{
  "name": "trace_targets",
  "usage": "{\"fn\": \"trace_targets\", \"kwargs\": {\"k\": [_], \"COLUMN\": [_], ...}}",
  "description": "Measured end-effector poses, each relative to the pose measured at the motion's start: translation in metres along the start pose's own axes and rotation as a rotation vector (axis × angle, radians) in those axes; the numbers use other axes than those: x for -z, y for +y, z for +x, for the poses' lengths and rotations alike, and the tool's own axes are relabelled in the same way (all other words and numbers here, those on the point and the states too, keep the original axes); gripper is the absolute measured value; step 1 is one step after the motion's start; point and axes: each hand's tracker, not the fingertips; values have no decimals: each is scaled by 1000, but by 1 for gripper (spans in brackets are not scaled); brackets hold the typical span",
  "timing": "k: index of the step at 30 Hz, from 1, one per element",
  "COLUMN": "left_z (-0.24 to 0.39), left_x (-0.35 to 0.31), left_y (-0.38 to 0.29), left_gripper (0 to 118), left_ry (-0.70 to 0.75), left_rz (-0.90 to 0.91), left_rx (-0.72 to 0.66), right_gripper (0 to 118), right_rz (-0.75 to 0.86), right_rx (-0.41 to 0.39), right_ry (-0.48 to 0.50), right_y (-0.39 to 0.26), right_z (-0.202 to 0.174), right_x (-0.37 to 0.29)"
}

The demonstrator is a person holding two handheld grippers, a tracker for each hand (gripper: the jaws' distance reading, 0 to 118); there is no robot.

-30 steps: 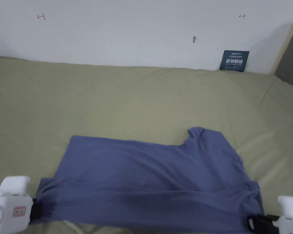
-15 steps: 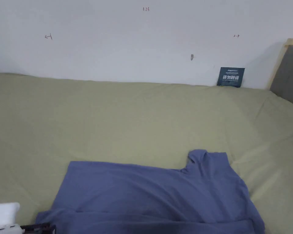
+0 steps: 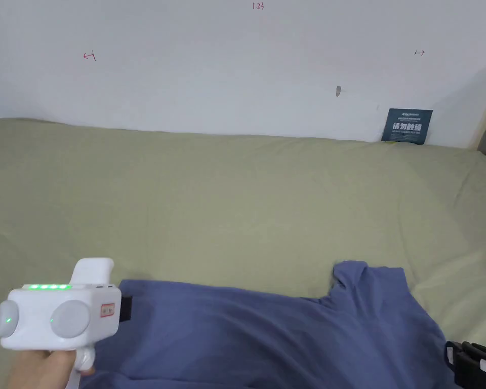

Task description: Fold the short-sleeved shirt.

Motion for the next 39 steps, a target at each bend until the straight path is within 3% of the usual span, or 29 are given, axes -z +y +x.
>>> {"fn": "trace_targets", "kwargs": {"k": [1, 3, 4, 5, 6, 7, 11, 14, 16, 17, 19, 20, 21, 22, 23, 24, 31, 32, 33, 34, 35, 36, 37, 39], "left_z": [4, 1, -1, -2, -3, -3, -1, 0, 2, 4, 8, 8, 8, 9, 11, 13, 12, 13, 11, 11, 12, 12, 12, 7], "left_x": [13, 41, 54, 66, 78, 83, 101, 94, 83, 73, 66, 64, 65, 64, 62, 61, 64, 62, 63, 60, 54, 47, 40, 21], "left_y": [9, 21, 26, 31, 34, 34, 30, 31, 31, 31, 31, 30, 33, 34, 34, 34, 39, 40, 40, 41, 43, 45, 46, 45], "left_gripper": [6, 51, 67, 67, 114, 118, 115, 91, 43, 0, 0, 0, 0, 0, 0, 0, 0, 0, 0, 0, 0, 0, 0, 0], "left_ry": [24, 61, 75, 78, 96, 89, 106, 63, 63, 58, 48, 35, 36, 34, 33, 34, 40, 40, 40, 40, 38, 36, 25, 3], "left_rz": [-21, -45, -56, -85, -132, -100, -167, -165, -146, -141, -149, -157, -157, -160, -162, -161, -161, -160, -160, -153, -146, -138, -132, -113], "left_rx": [11, 12, 17, 16, 12, 12, 29, -27, 9, 40, 26, 28, 27, 21, 10, 10, 25, 22, 22, 23, 27, 34, 40, 43], "right_gripper": [3, 3, 3, 3, 3, 3, 3, 3, 3, 3, 5, 15, 51, 75, 80, 80, 76, 63, 28, 14, 14, 3, 3, 3], "right_rz": [-4, -17, -21, -27, -35, -41, -61, -68, -70, -68, -80, -91, -110, -165, -220, -241, -471, -389, -384, -358, -299, -261, -256, -224], "right_rx": [-1, -4, -2, -2, -6, -8, -12, -12, -21, -31, -45, -45, -39, -24, -10, 14, -45, -64, -60, -60, -55, -49, -20, -46], "right_ry": [0, -1, 0, -1, -3, -9, -27, -34, -40, -45, -50, -46, -47, -26, -23, -31, -62, -77, -75, -100, -49, -53, -31, -16], "right_y": [2, 1, 2, 2, 2, 1, 3, 11, 21, 27, 41, 48, 54, 61, 65, 67, 51, 49, 52, 56, 59, 62, 64, 71], "right_z": [1, 2, 4, 5, 7, 9, 16, 22, 26, 27, 32, 34, 37, 40, 45, 48, 56, 56, 56, 54, 56, 54, 52, 49], "right_x": [7, 19, 25, 30, 37, 41, 54, 57, 61, 65, 78, 86, 96, 109, 124, 135, 198, 190, 185, 176, 166, 153, 143, 117]}}
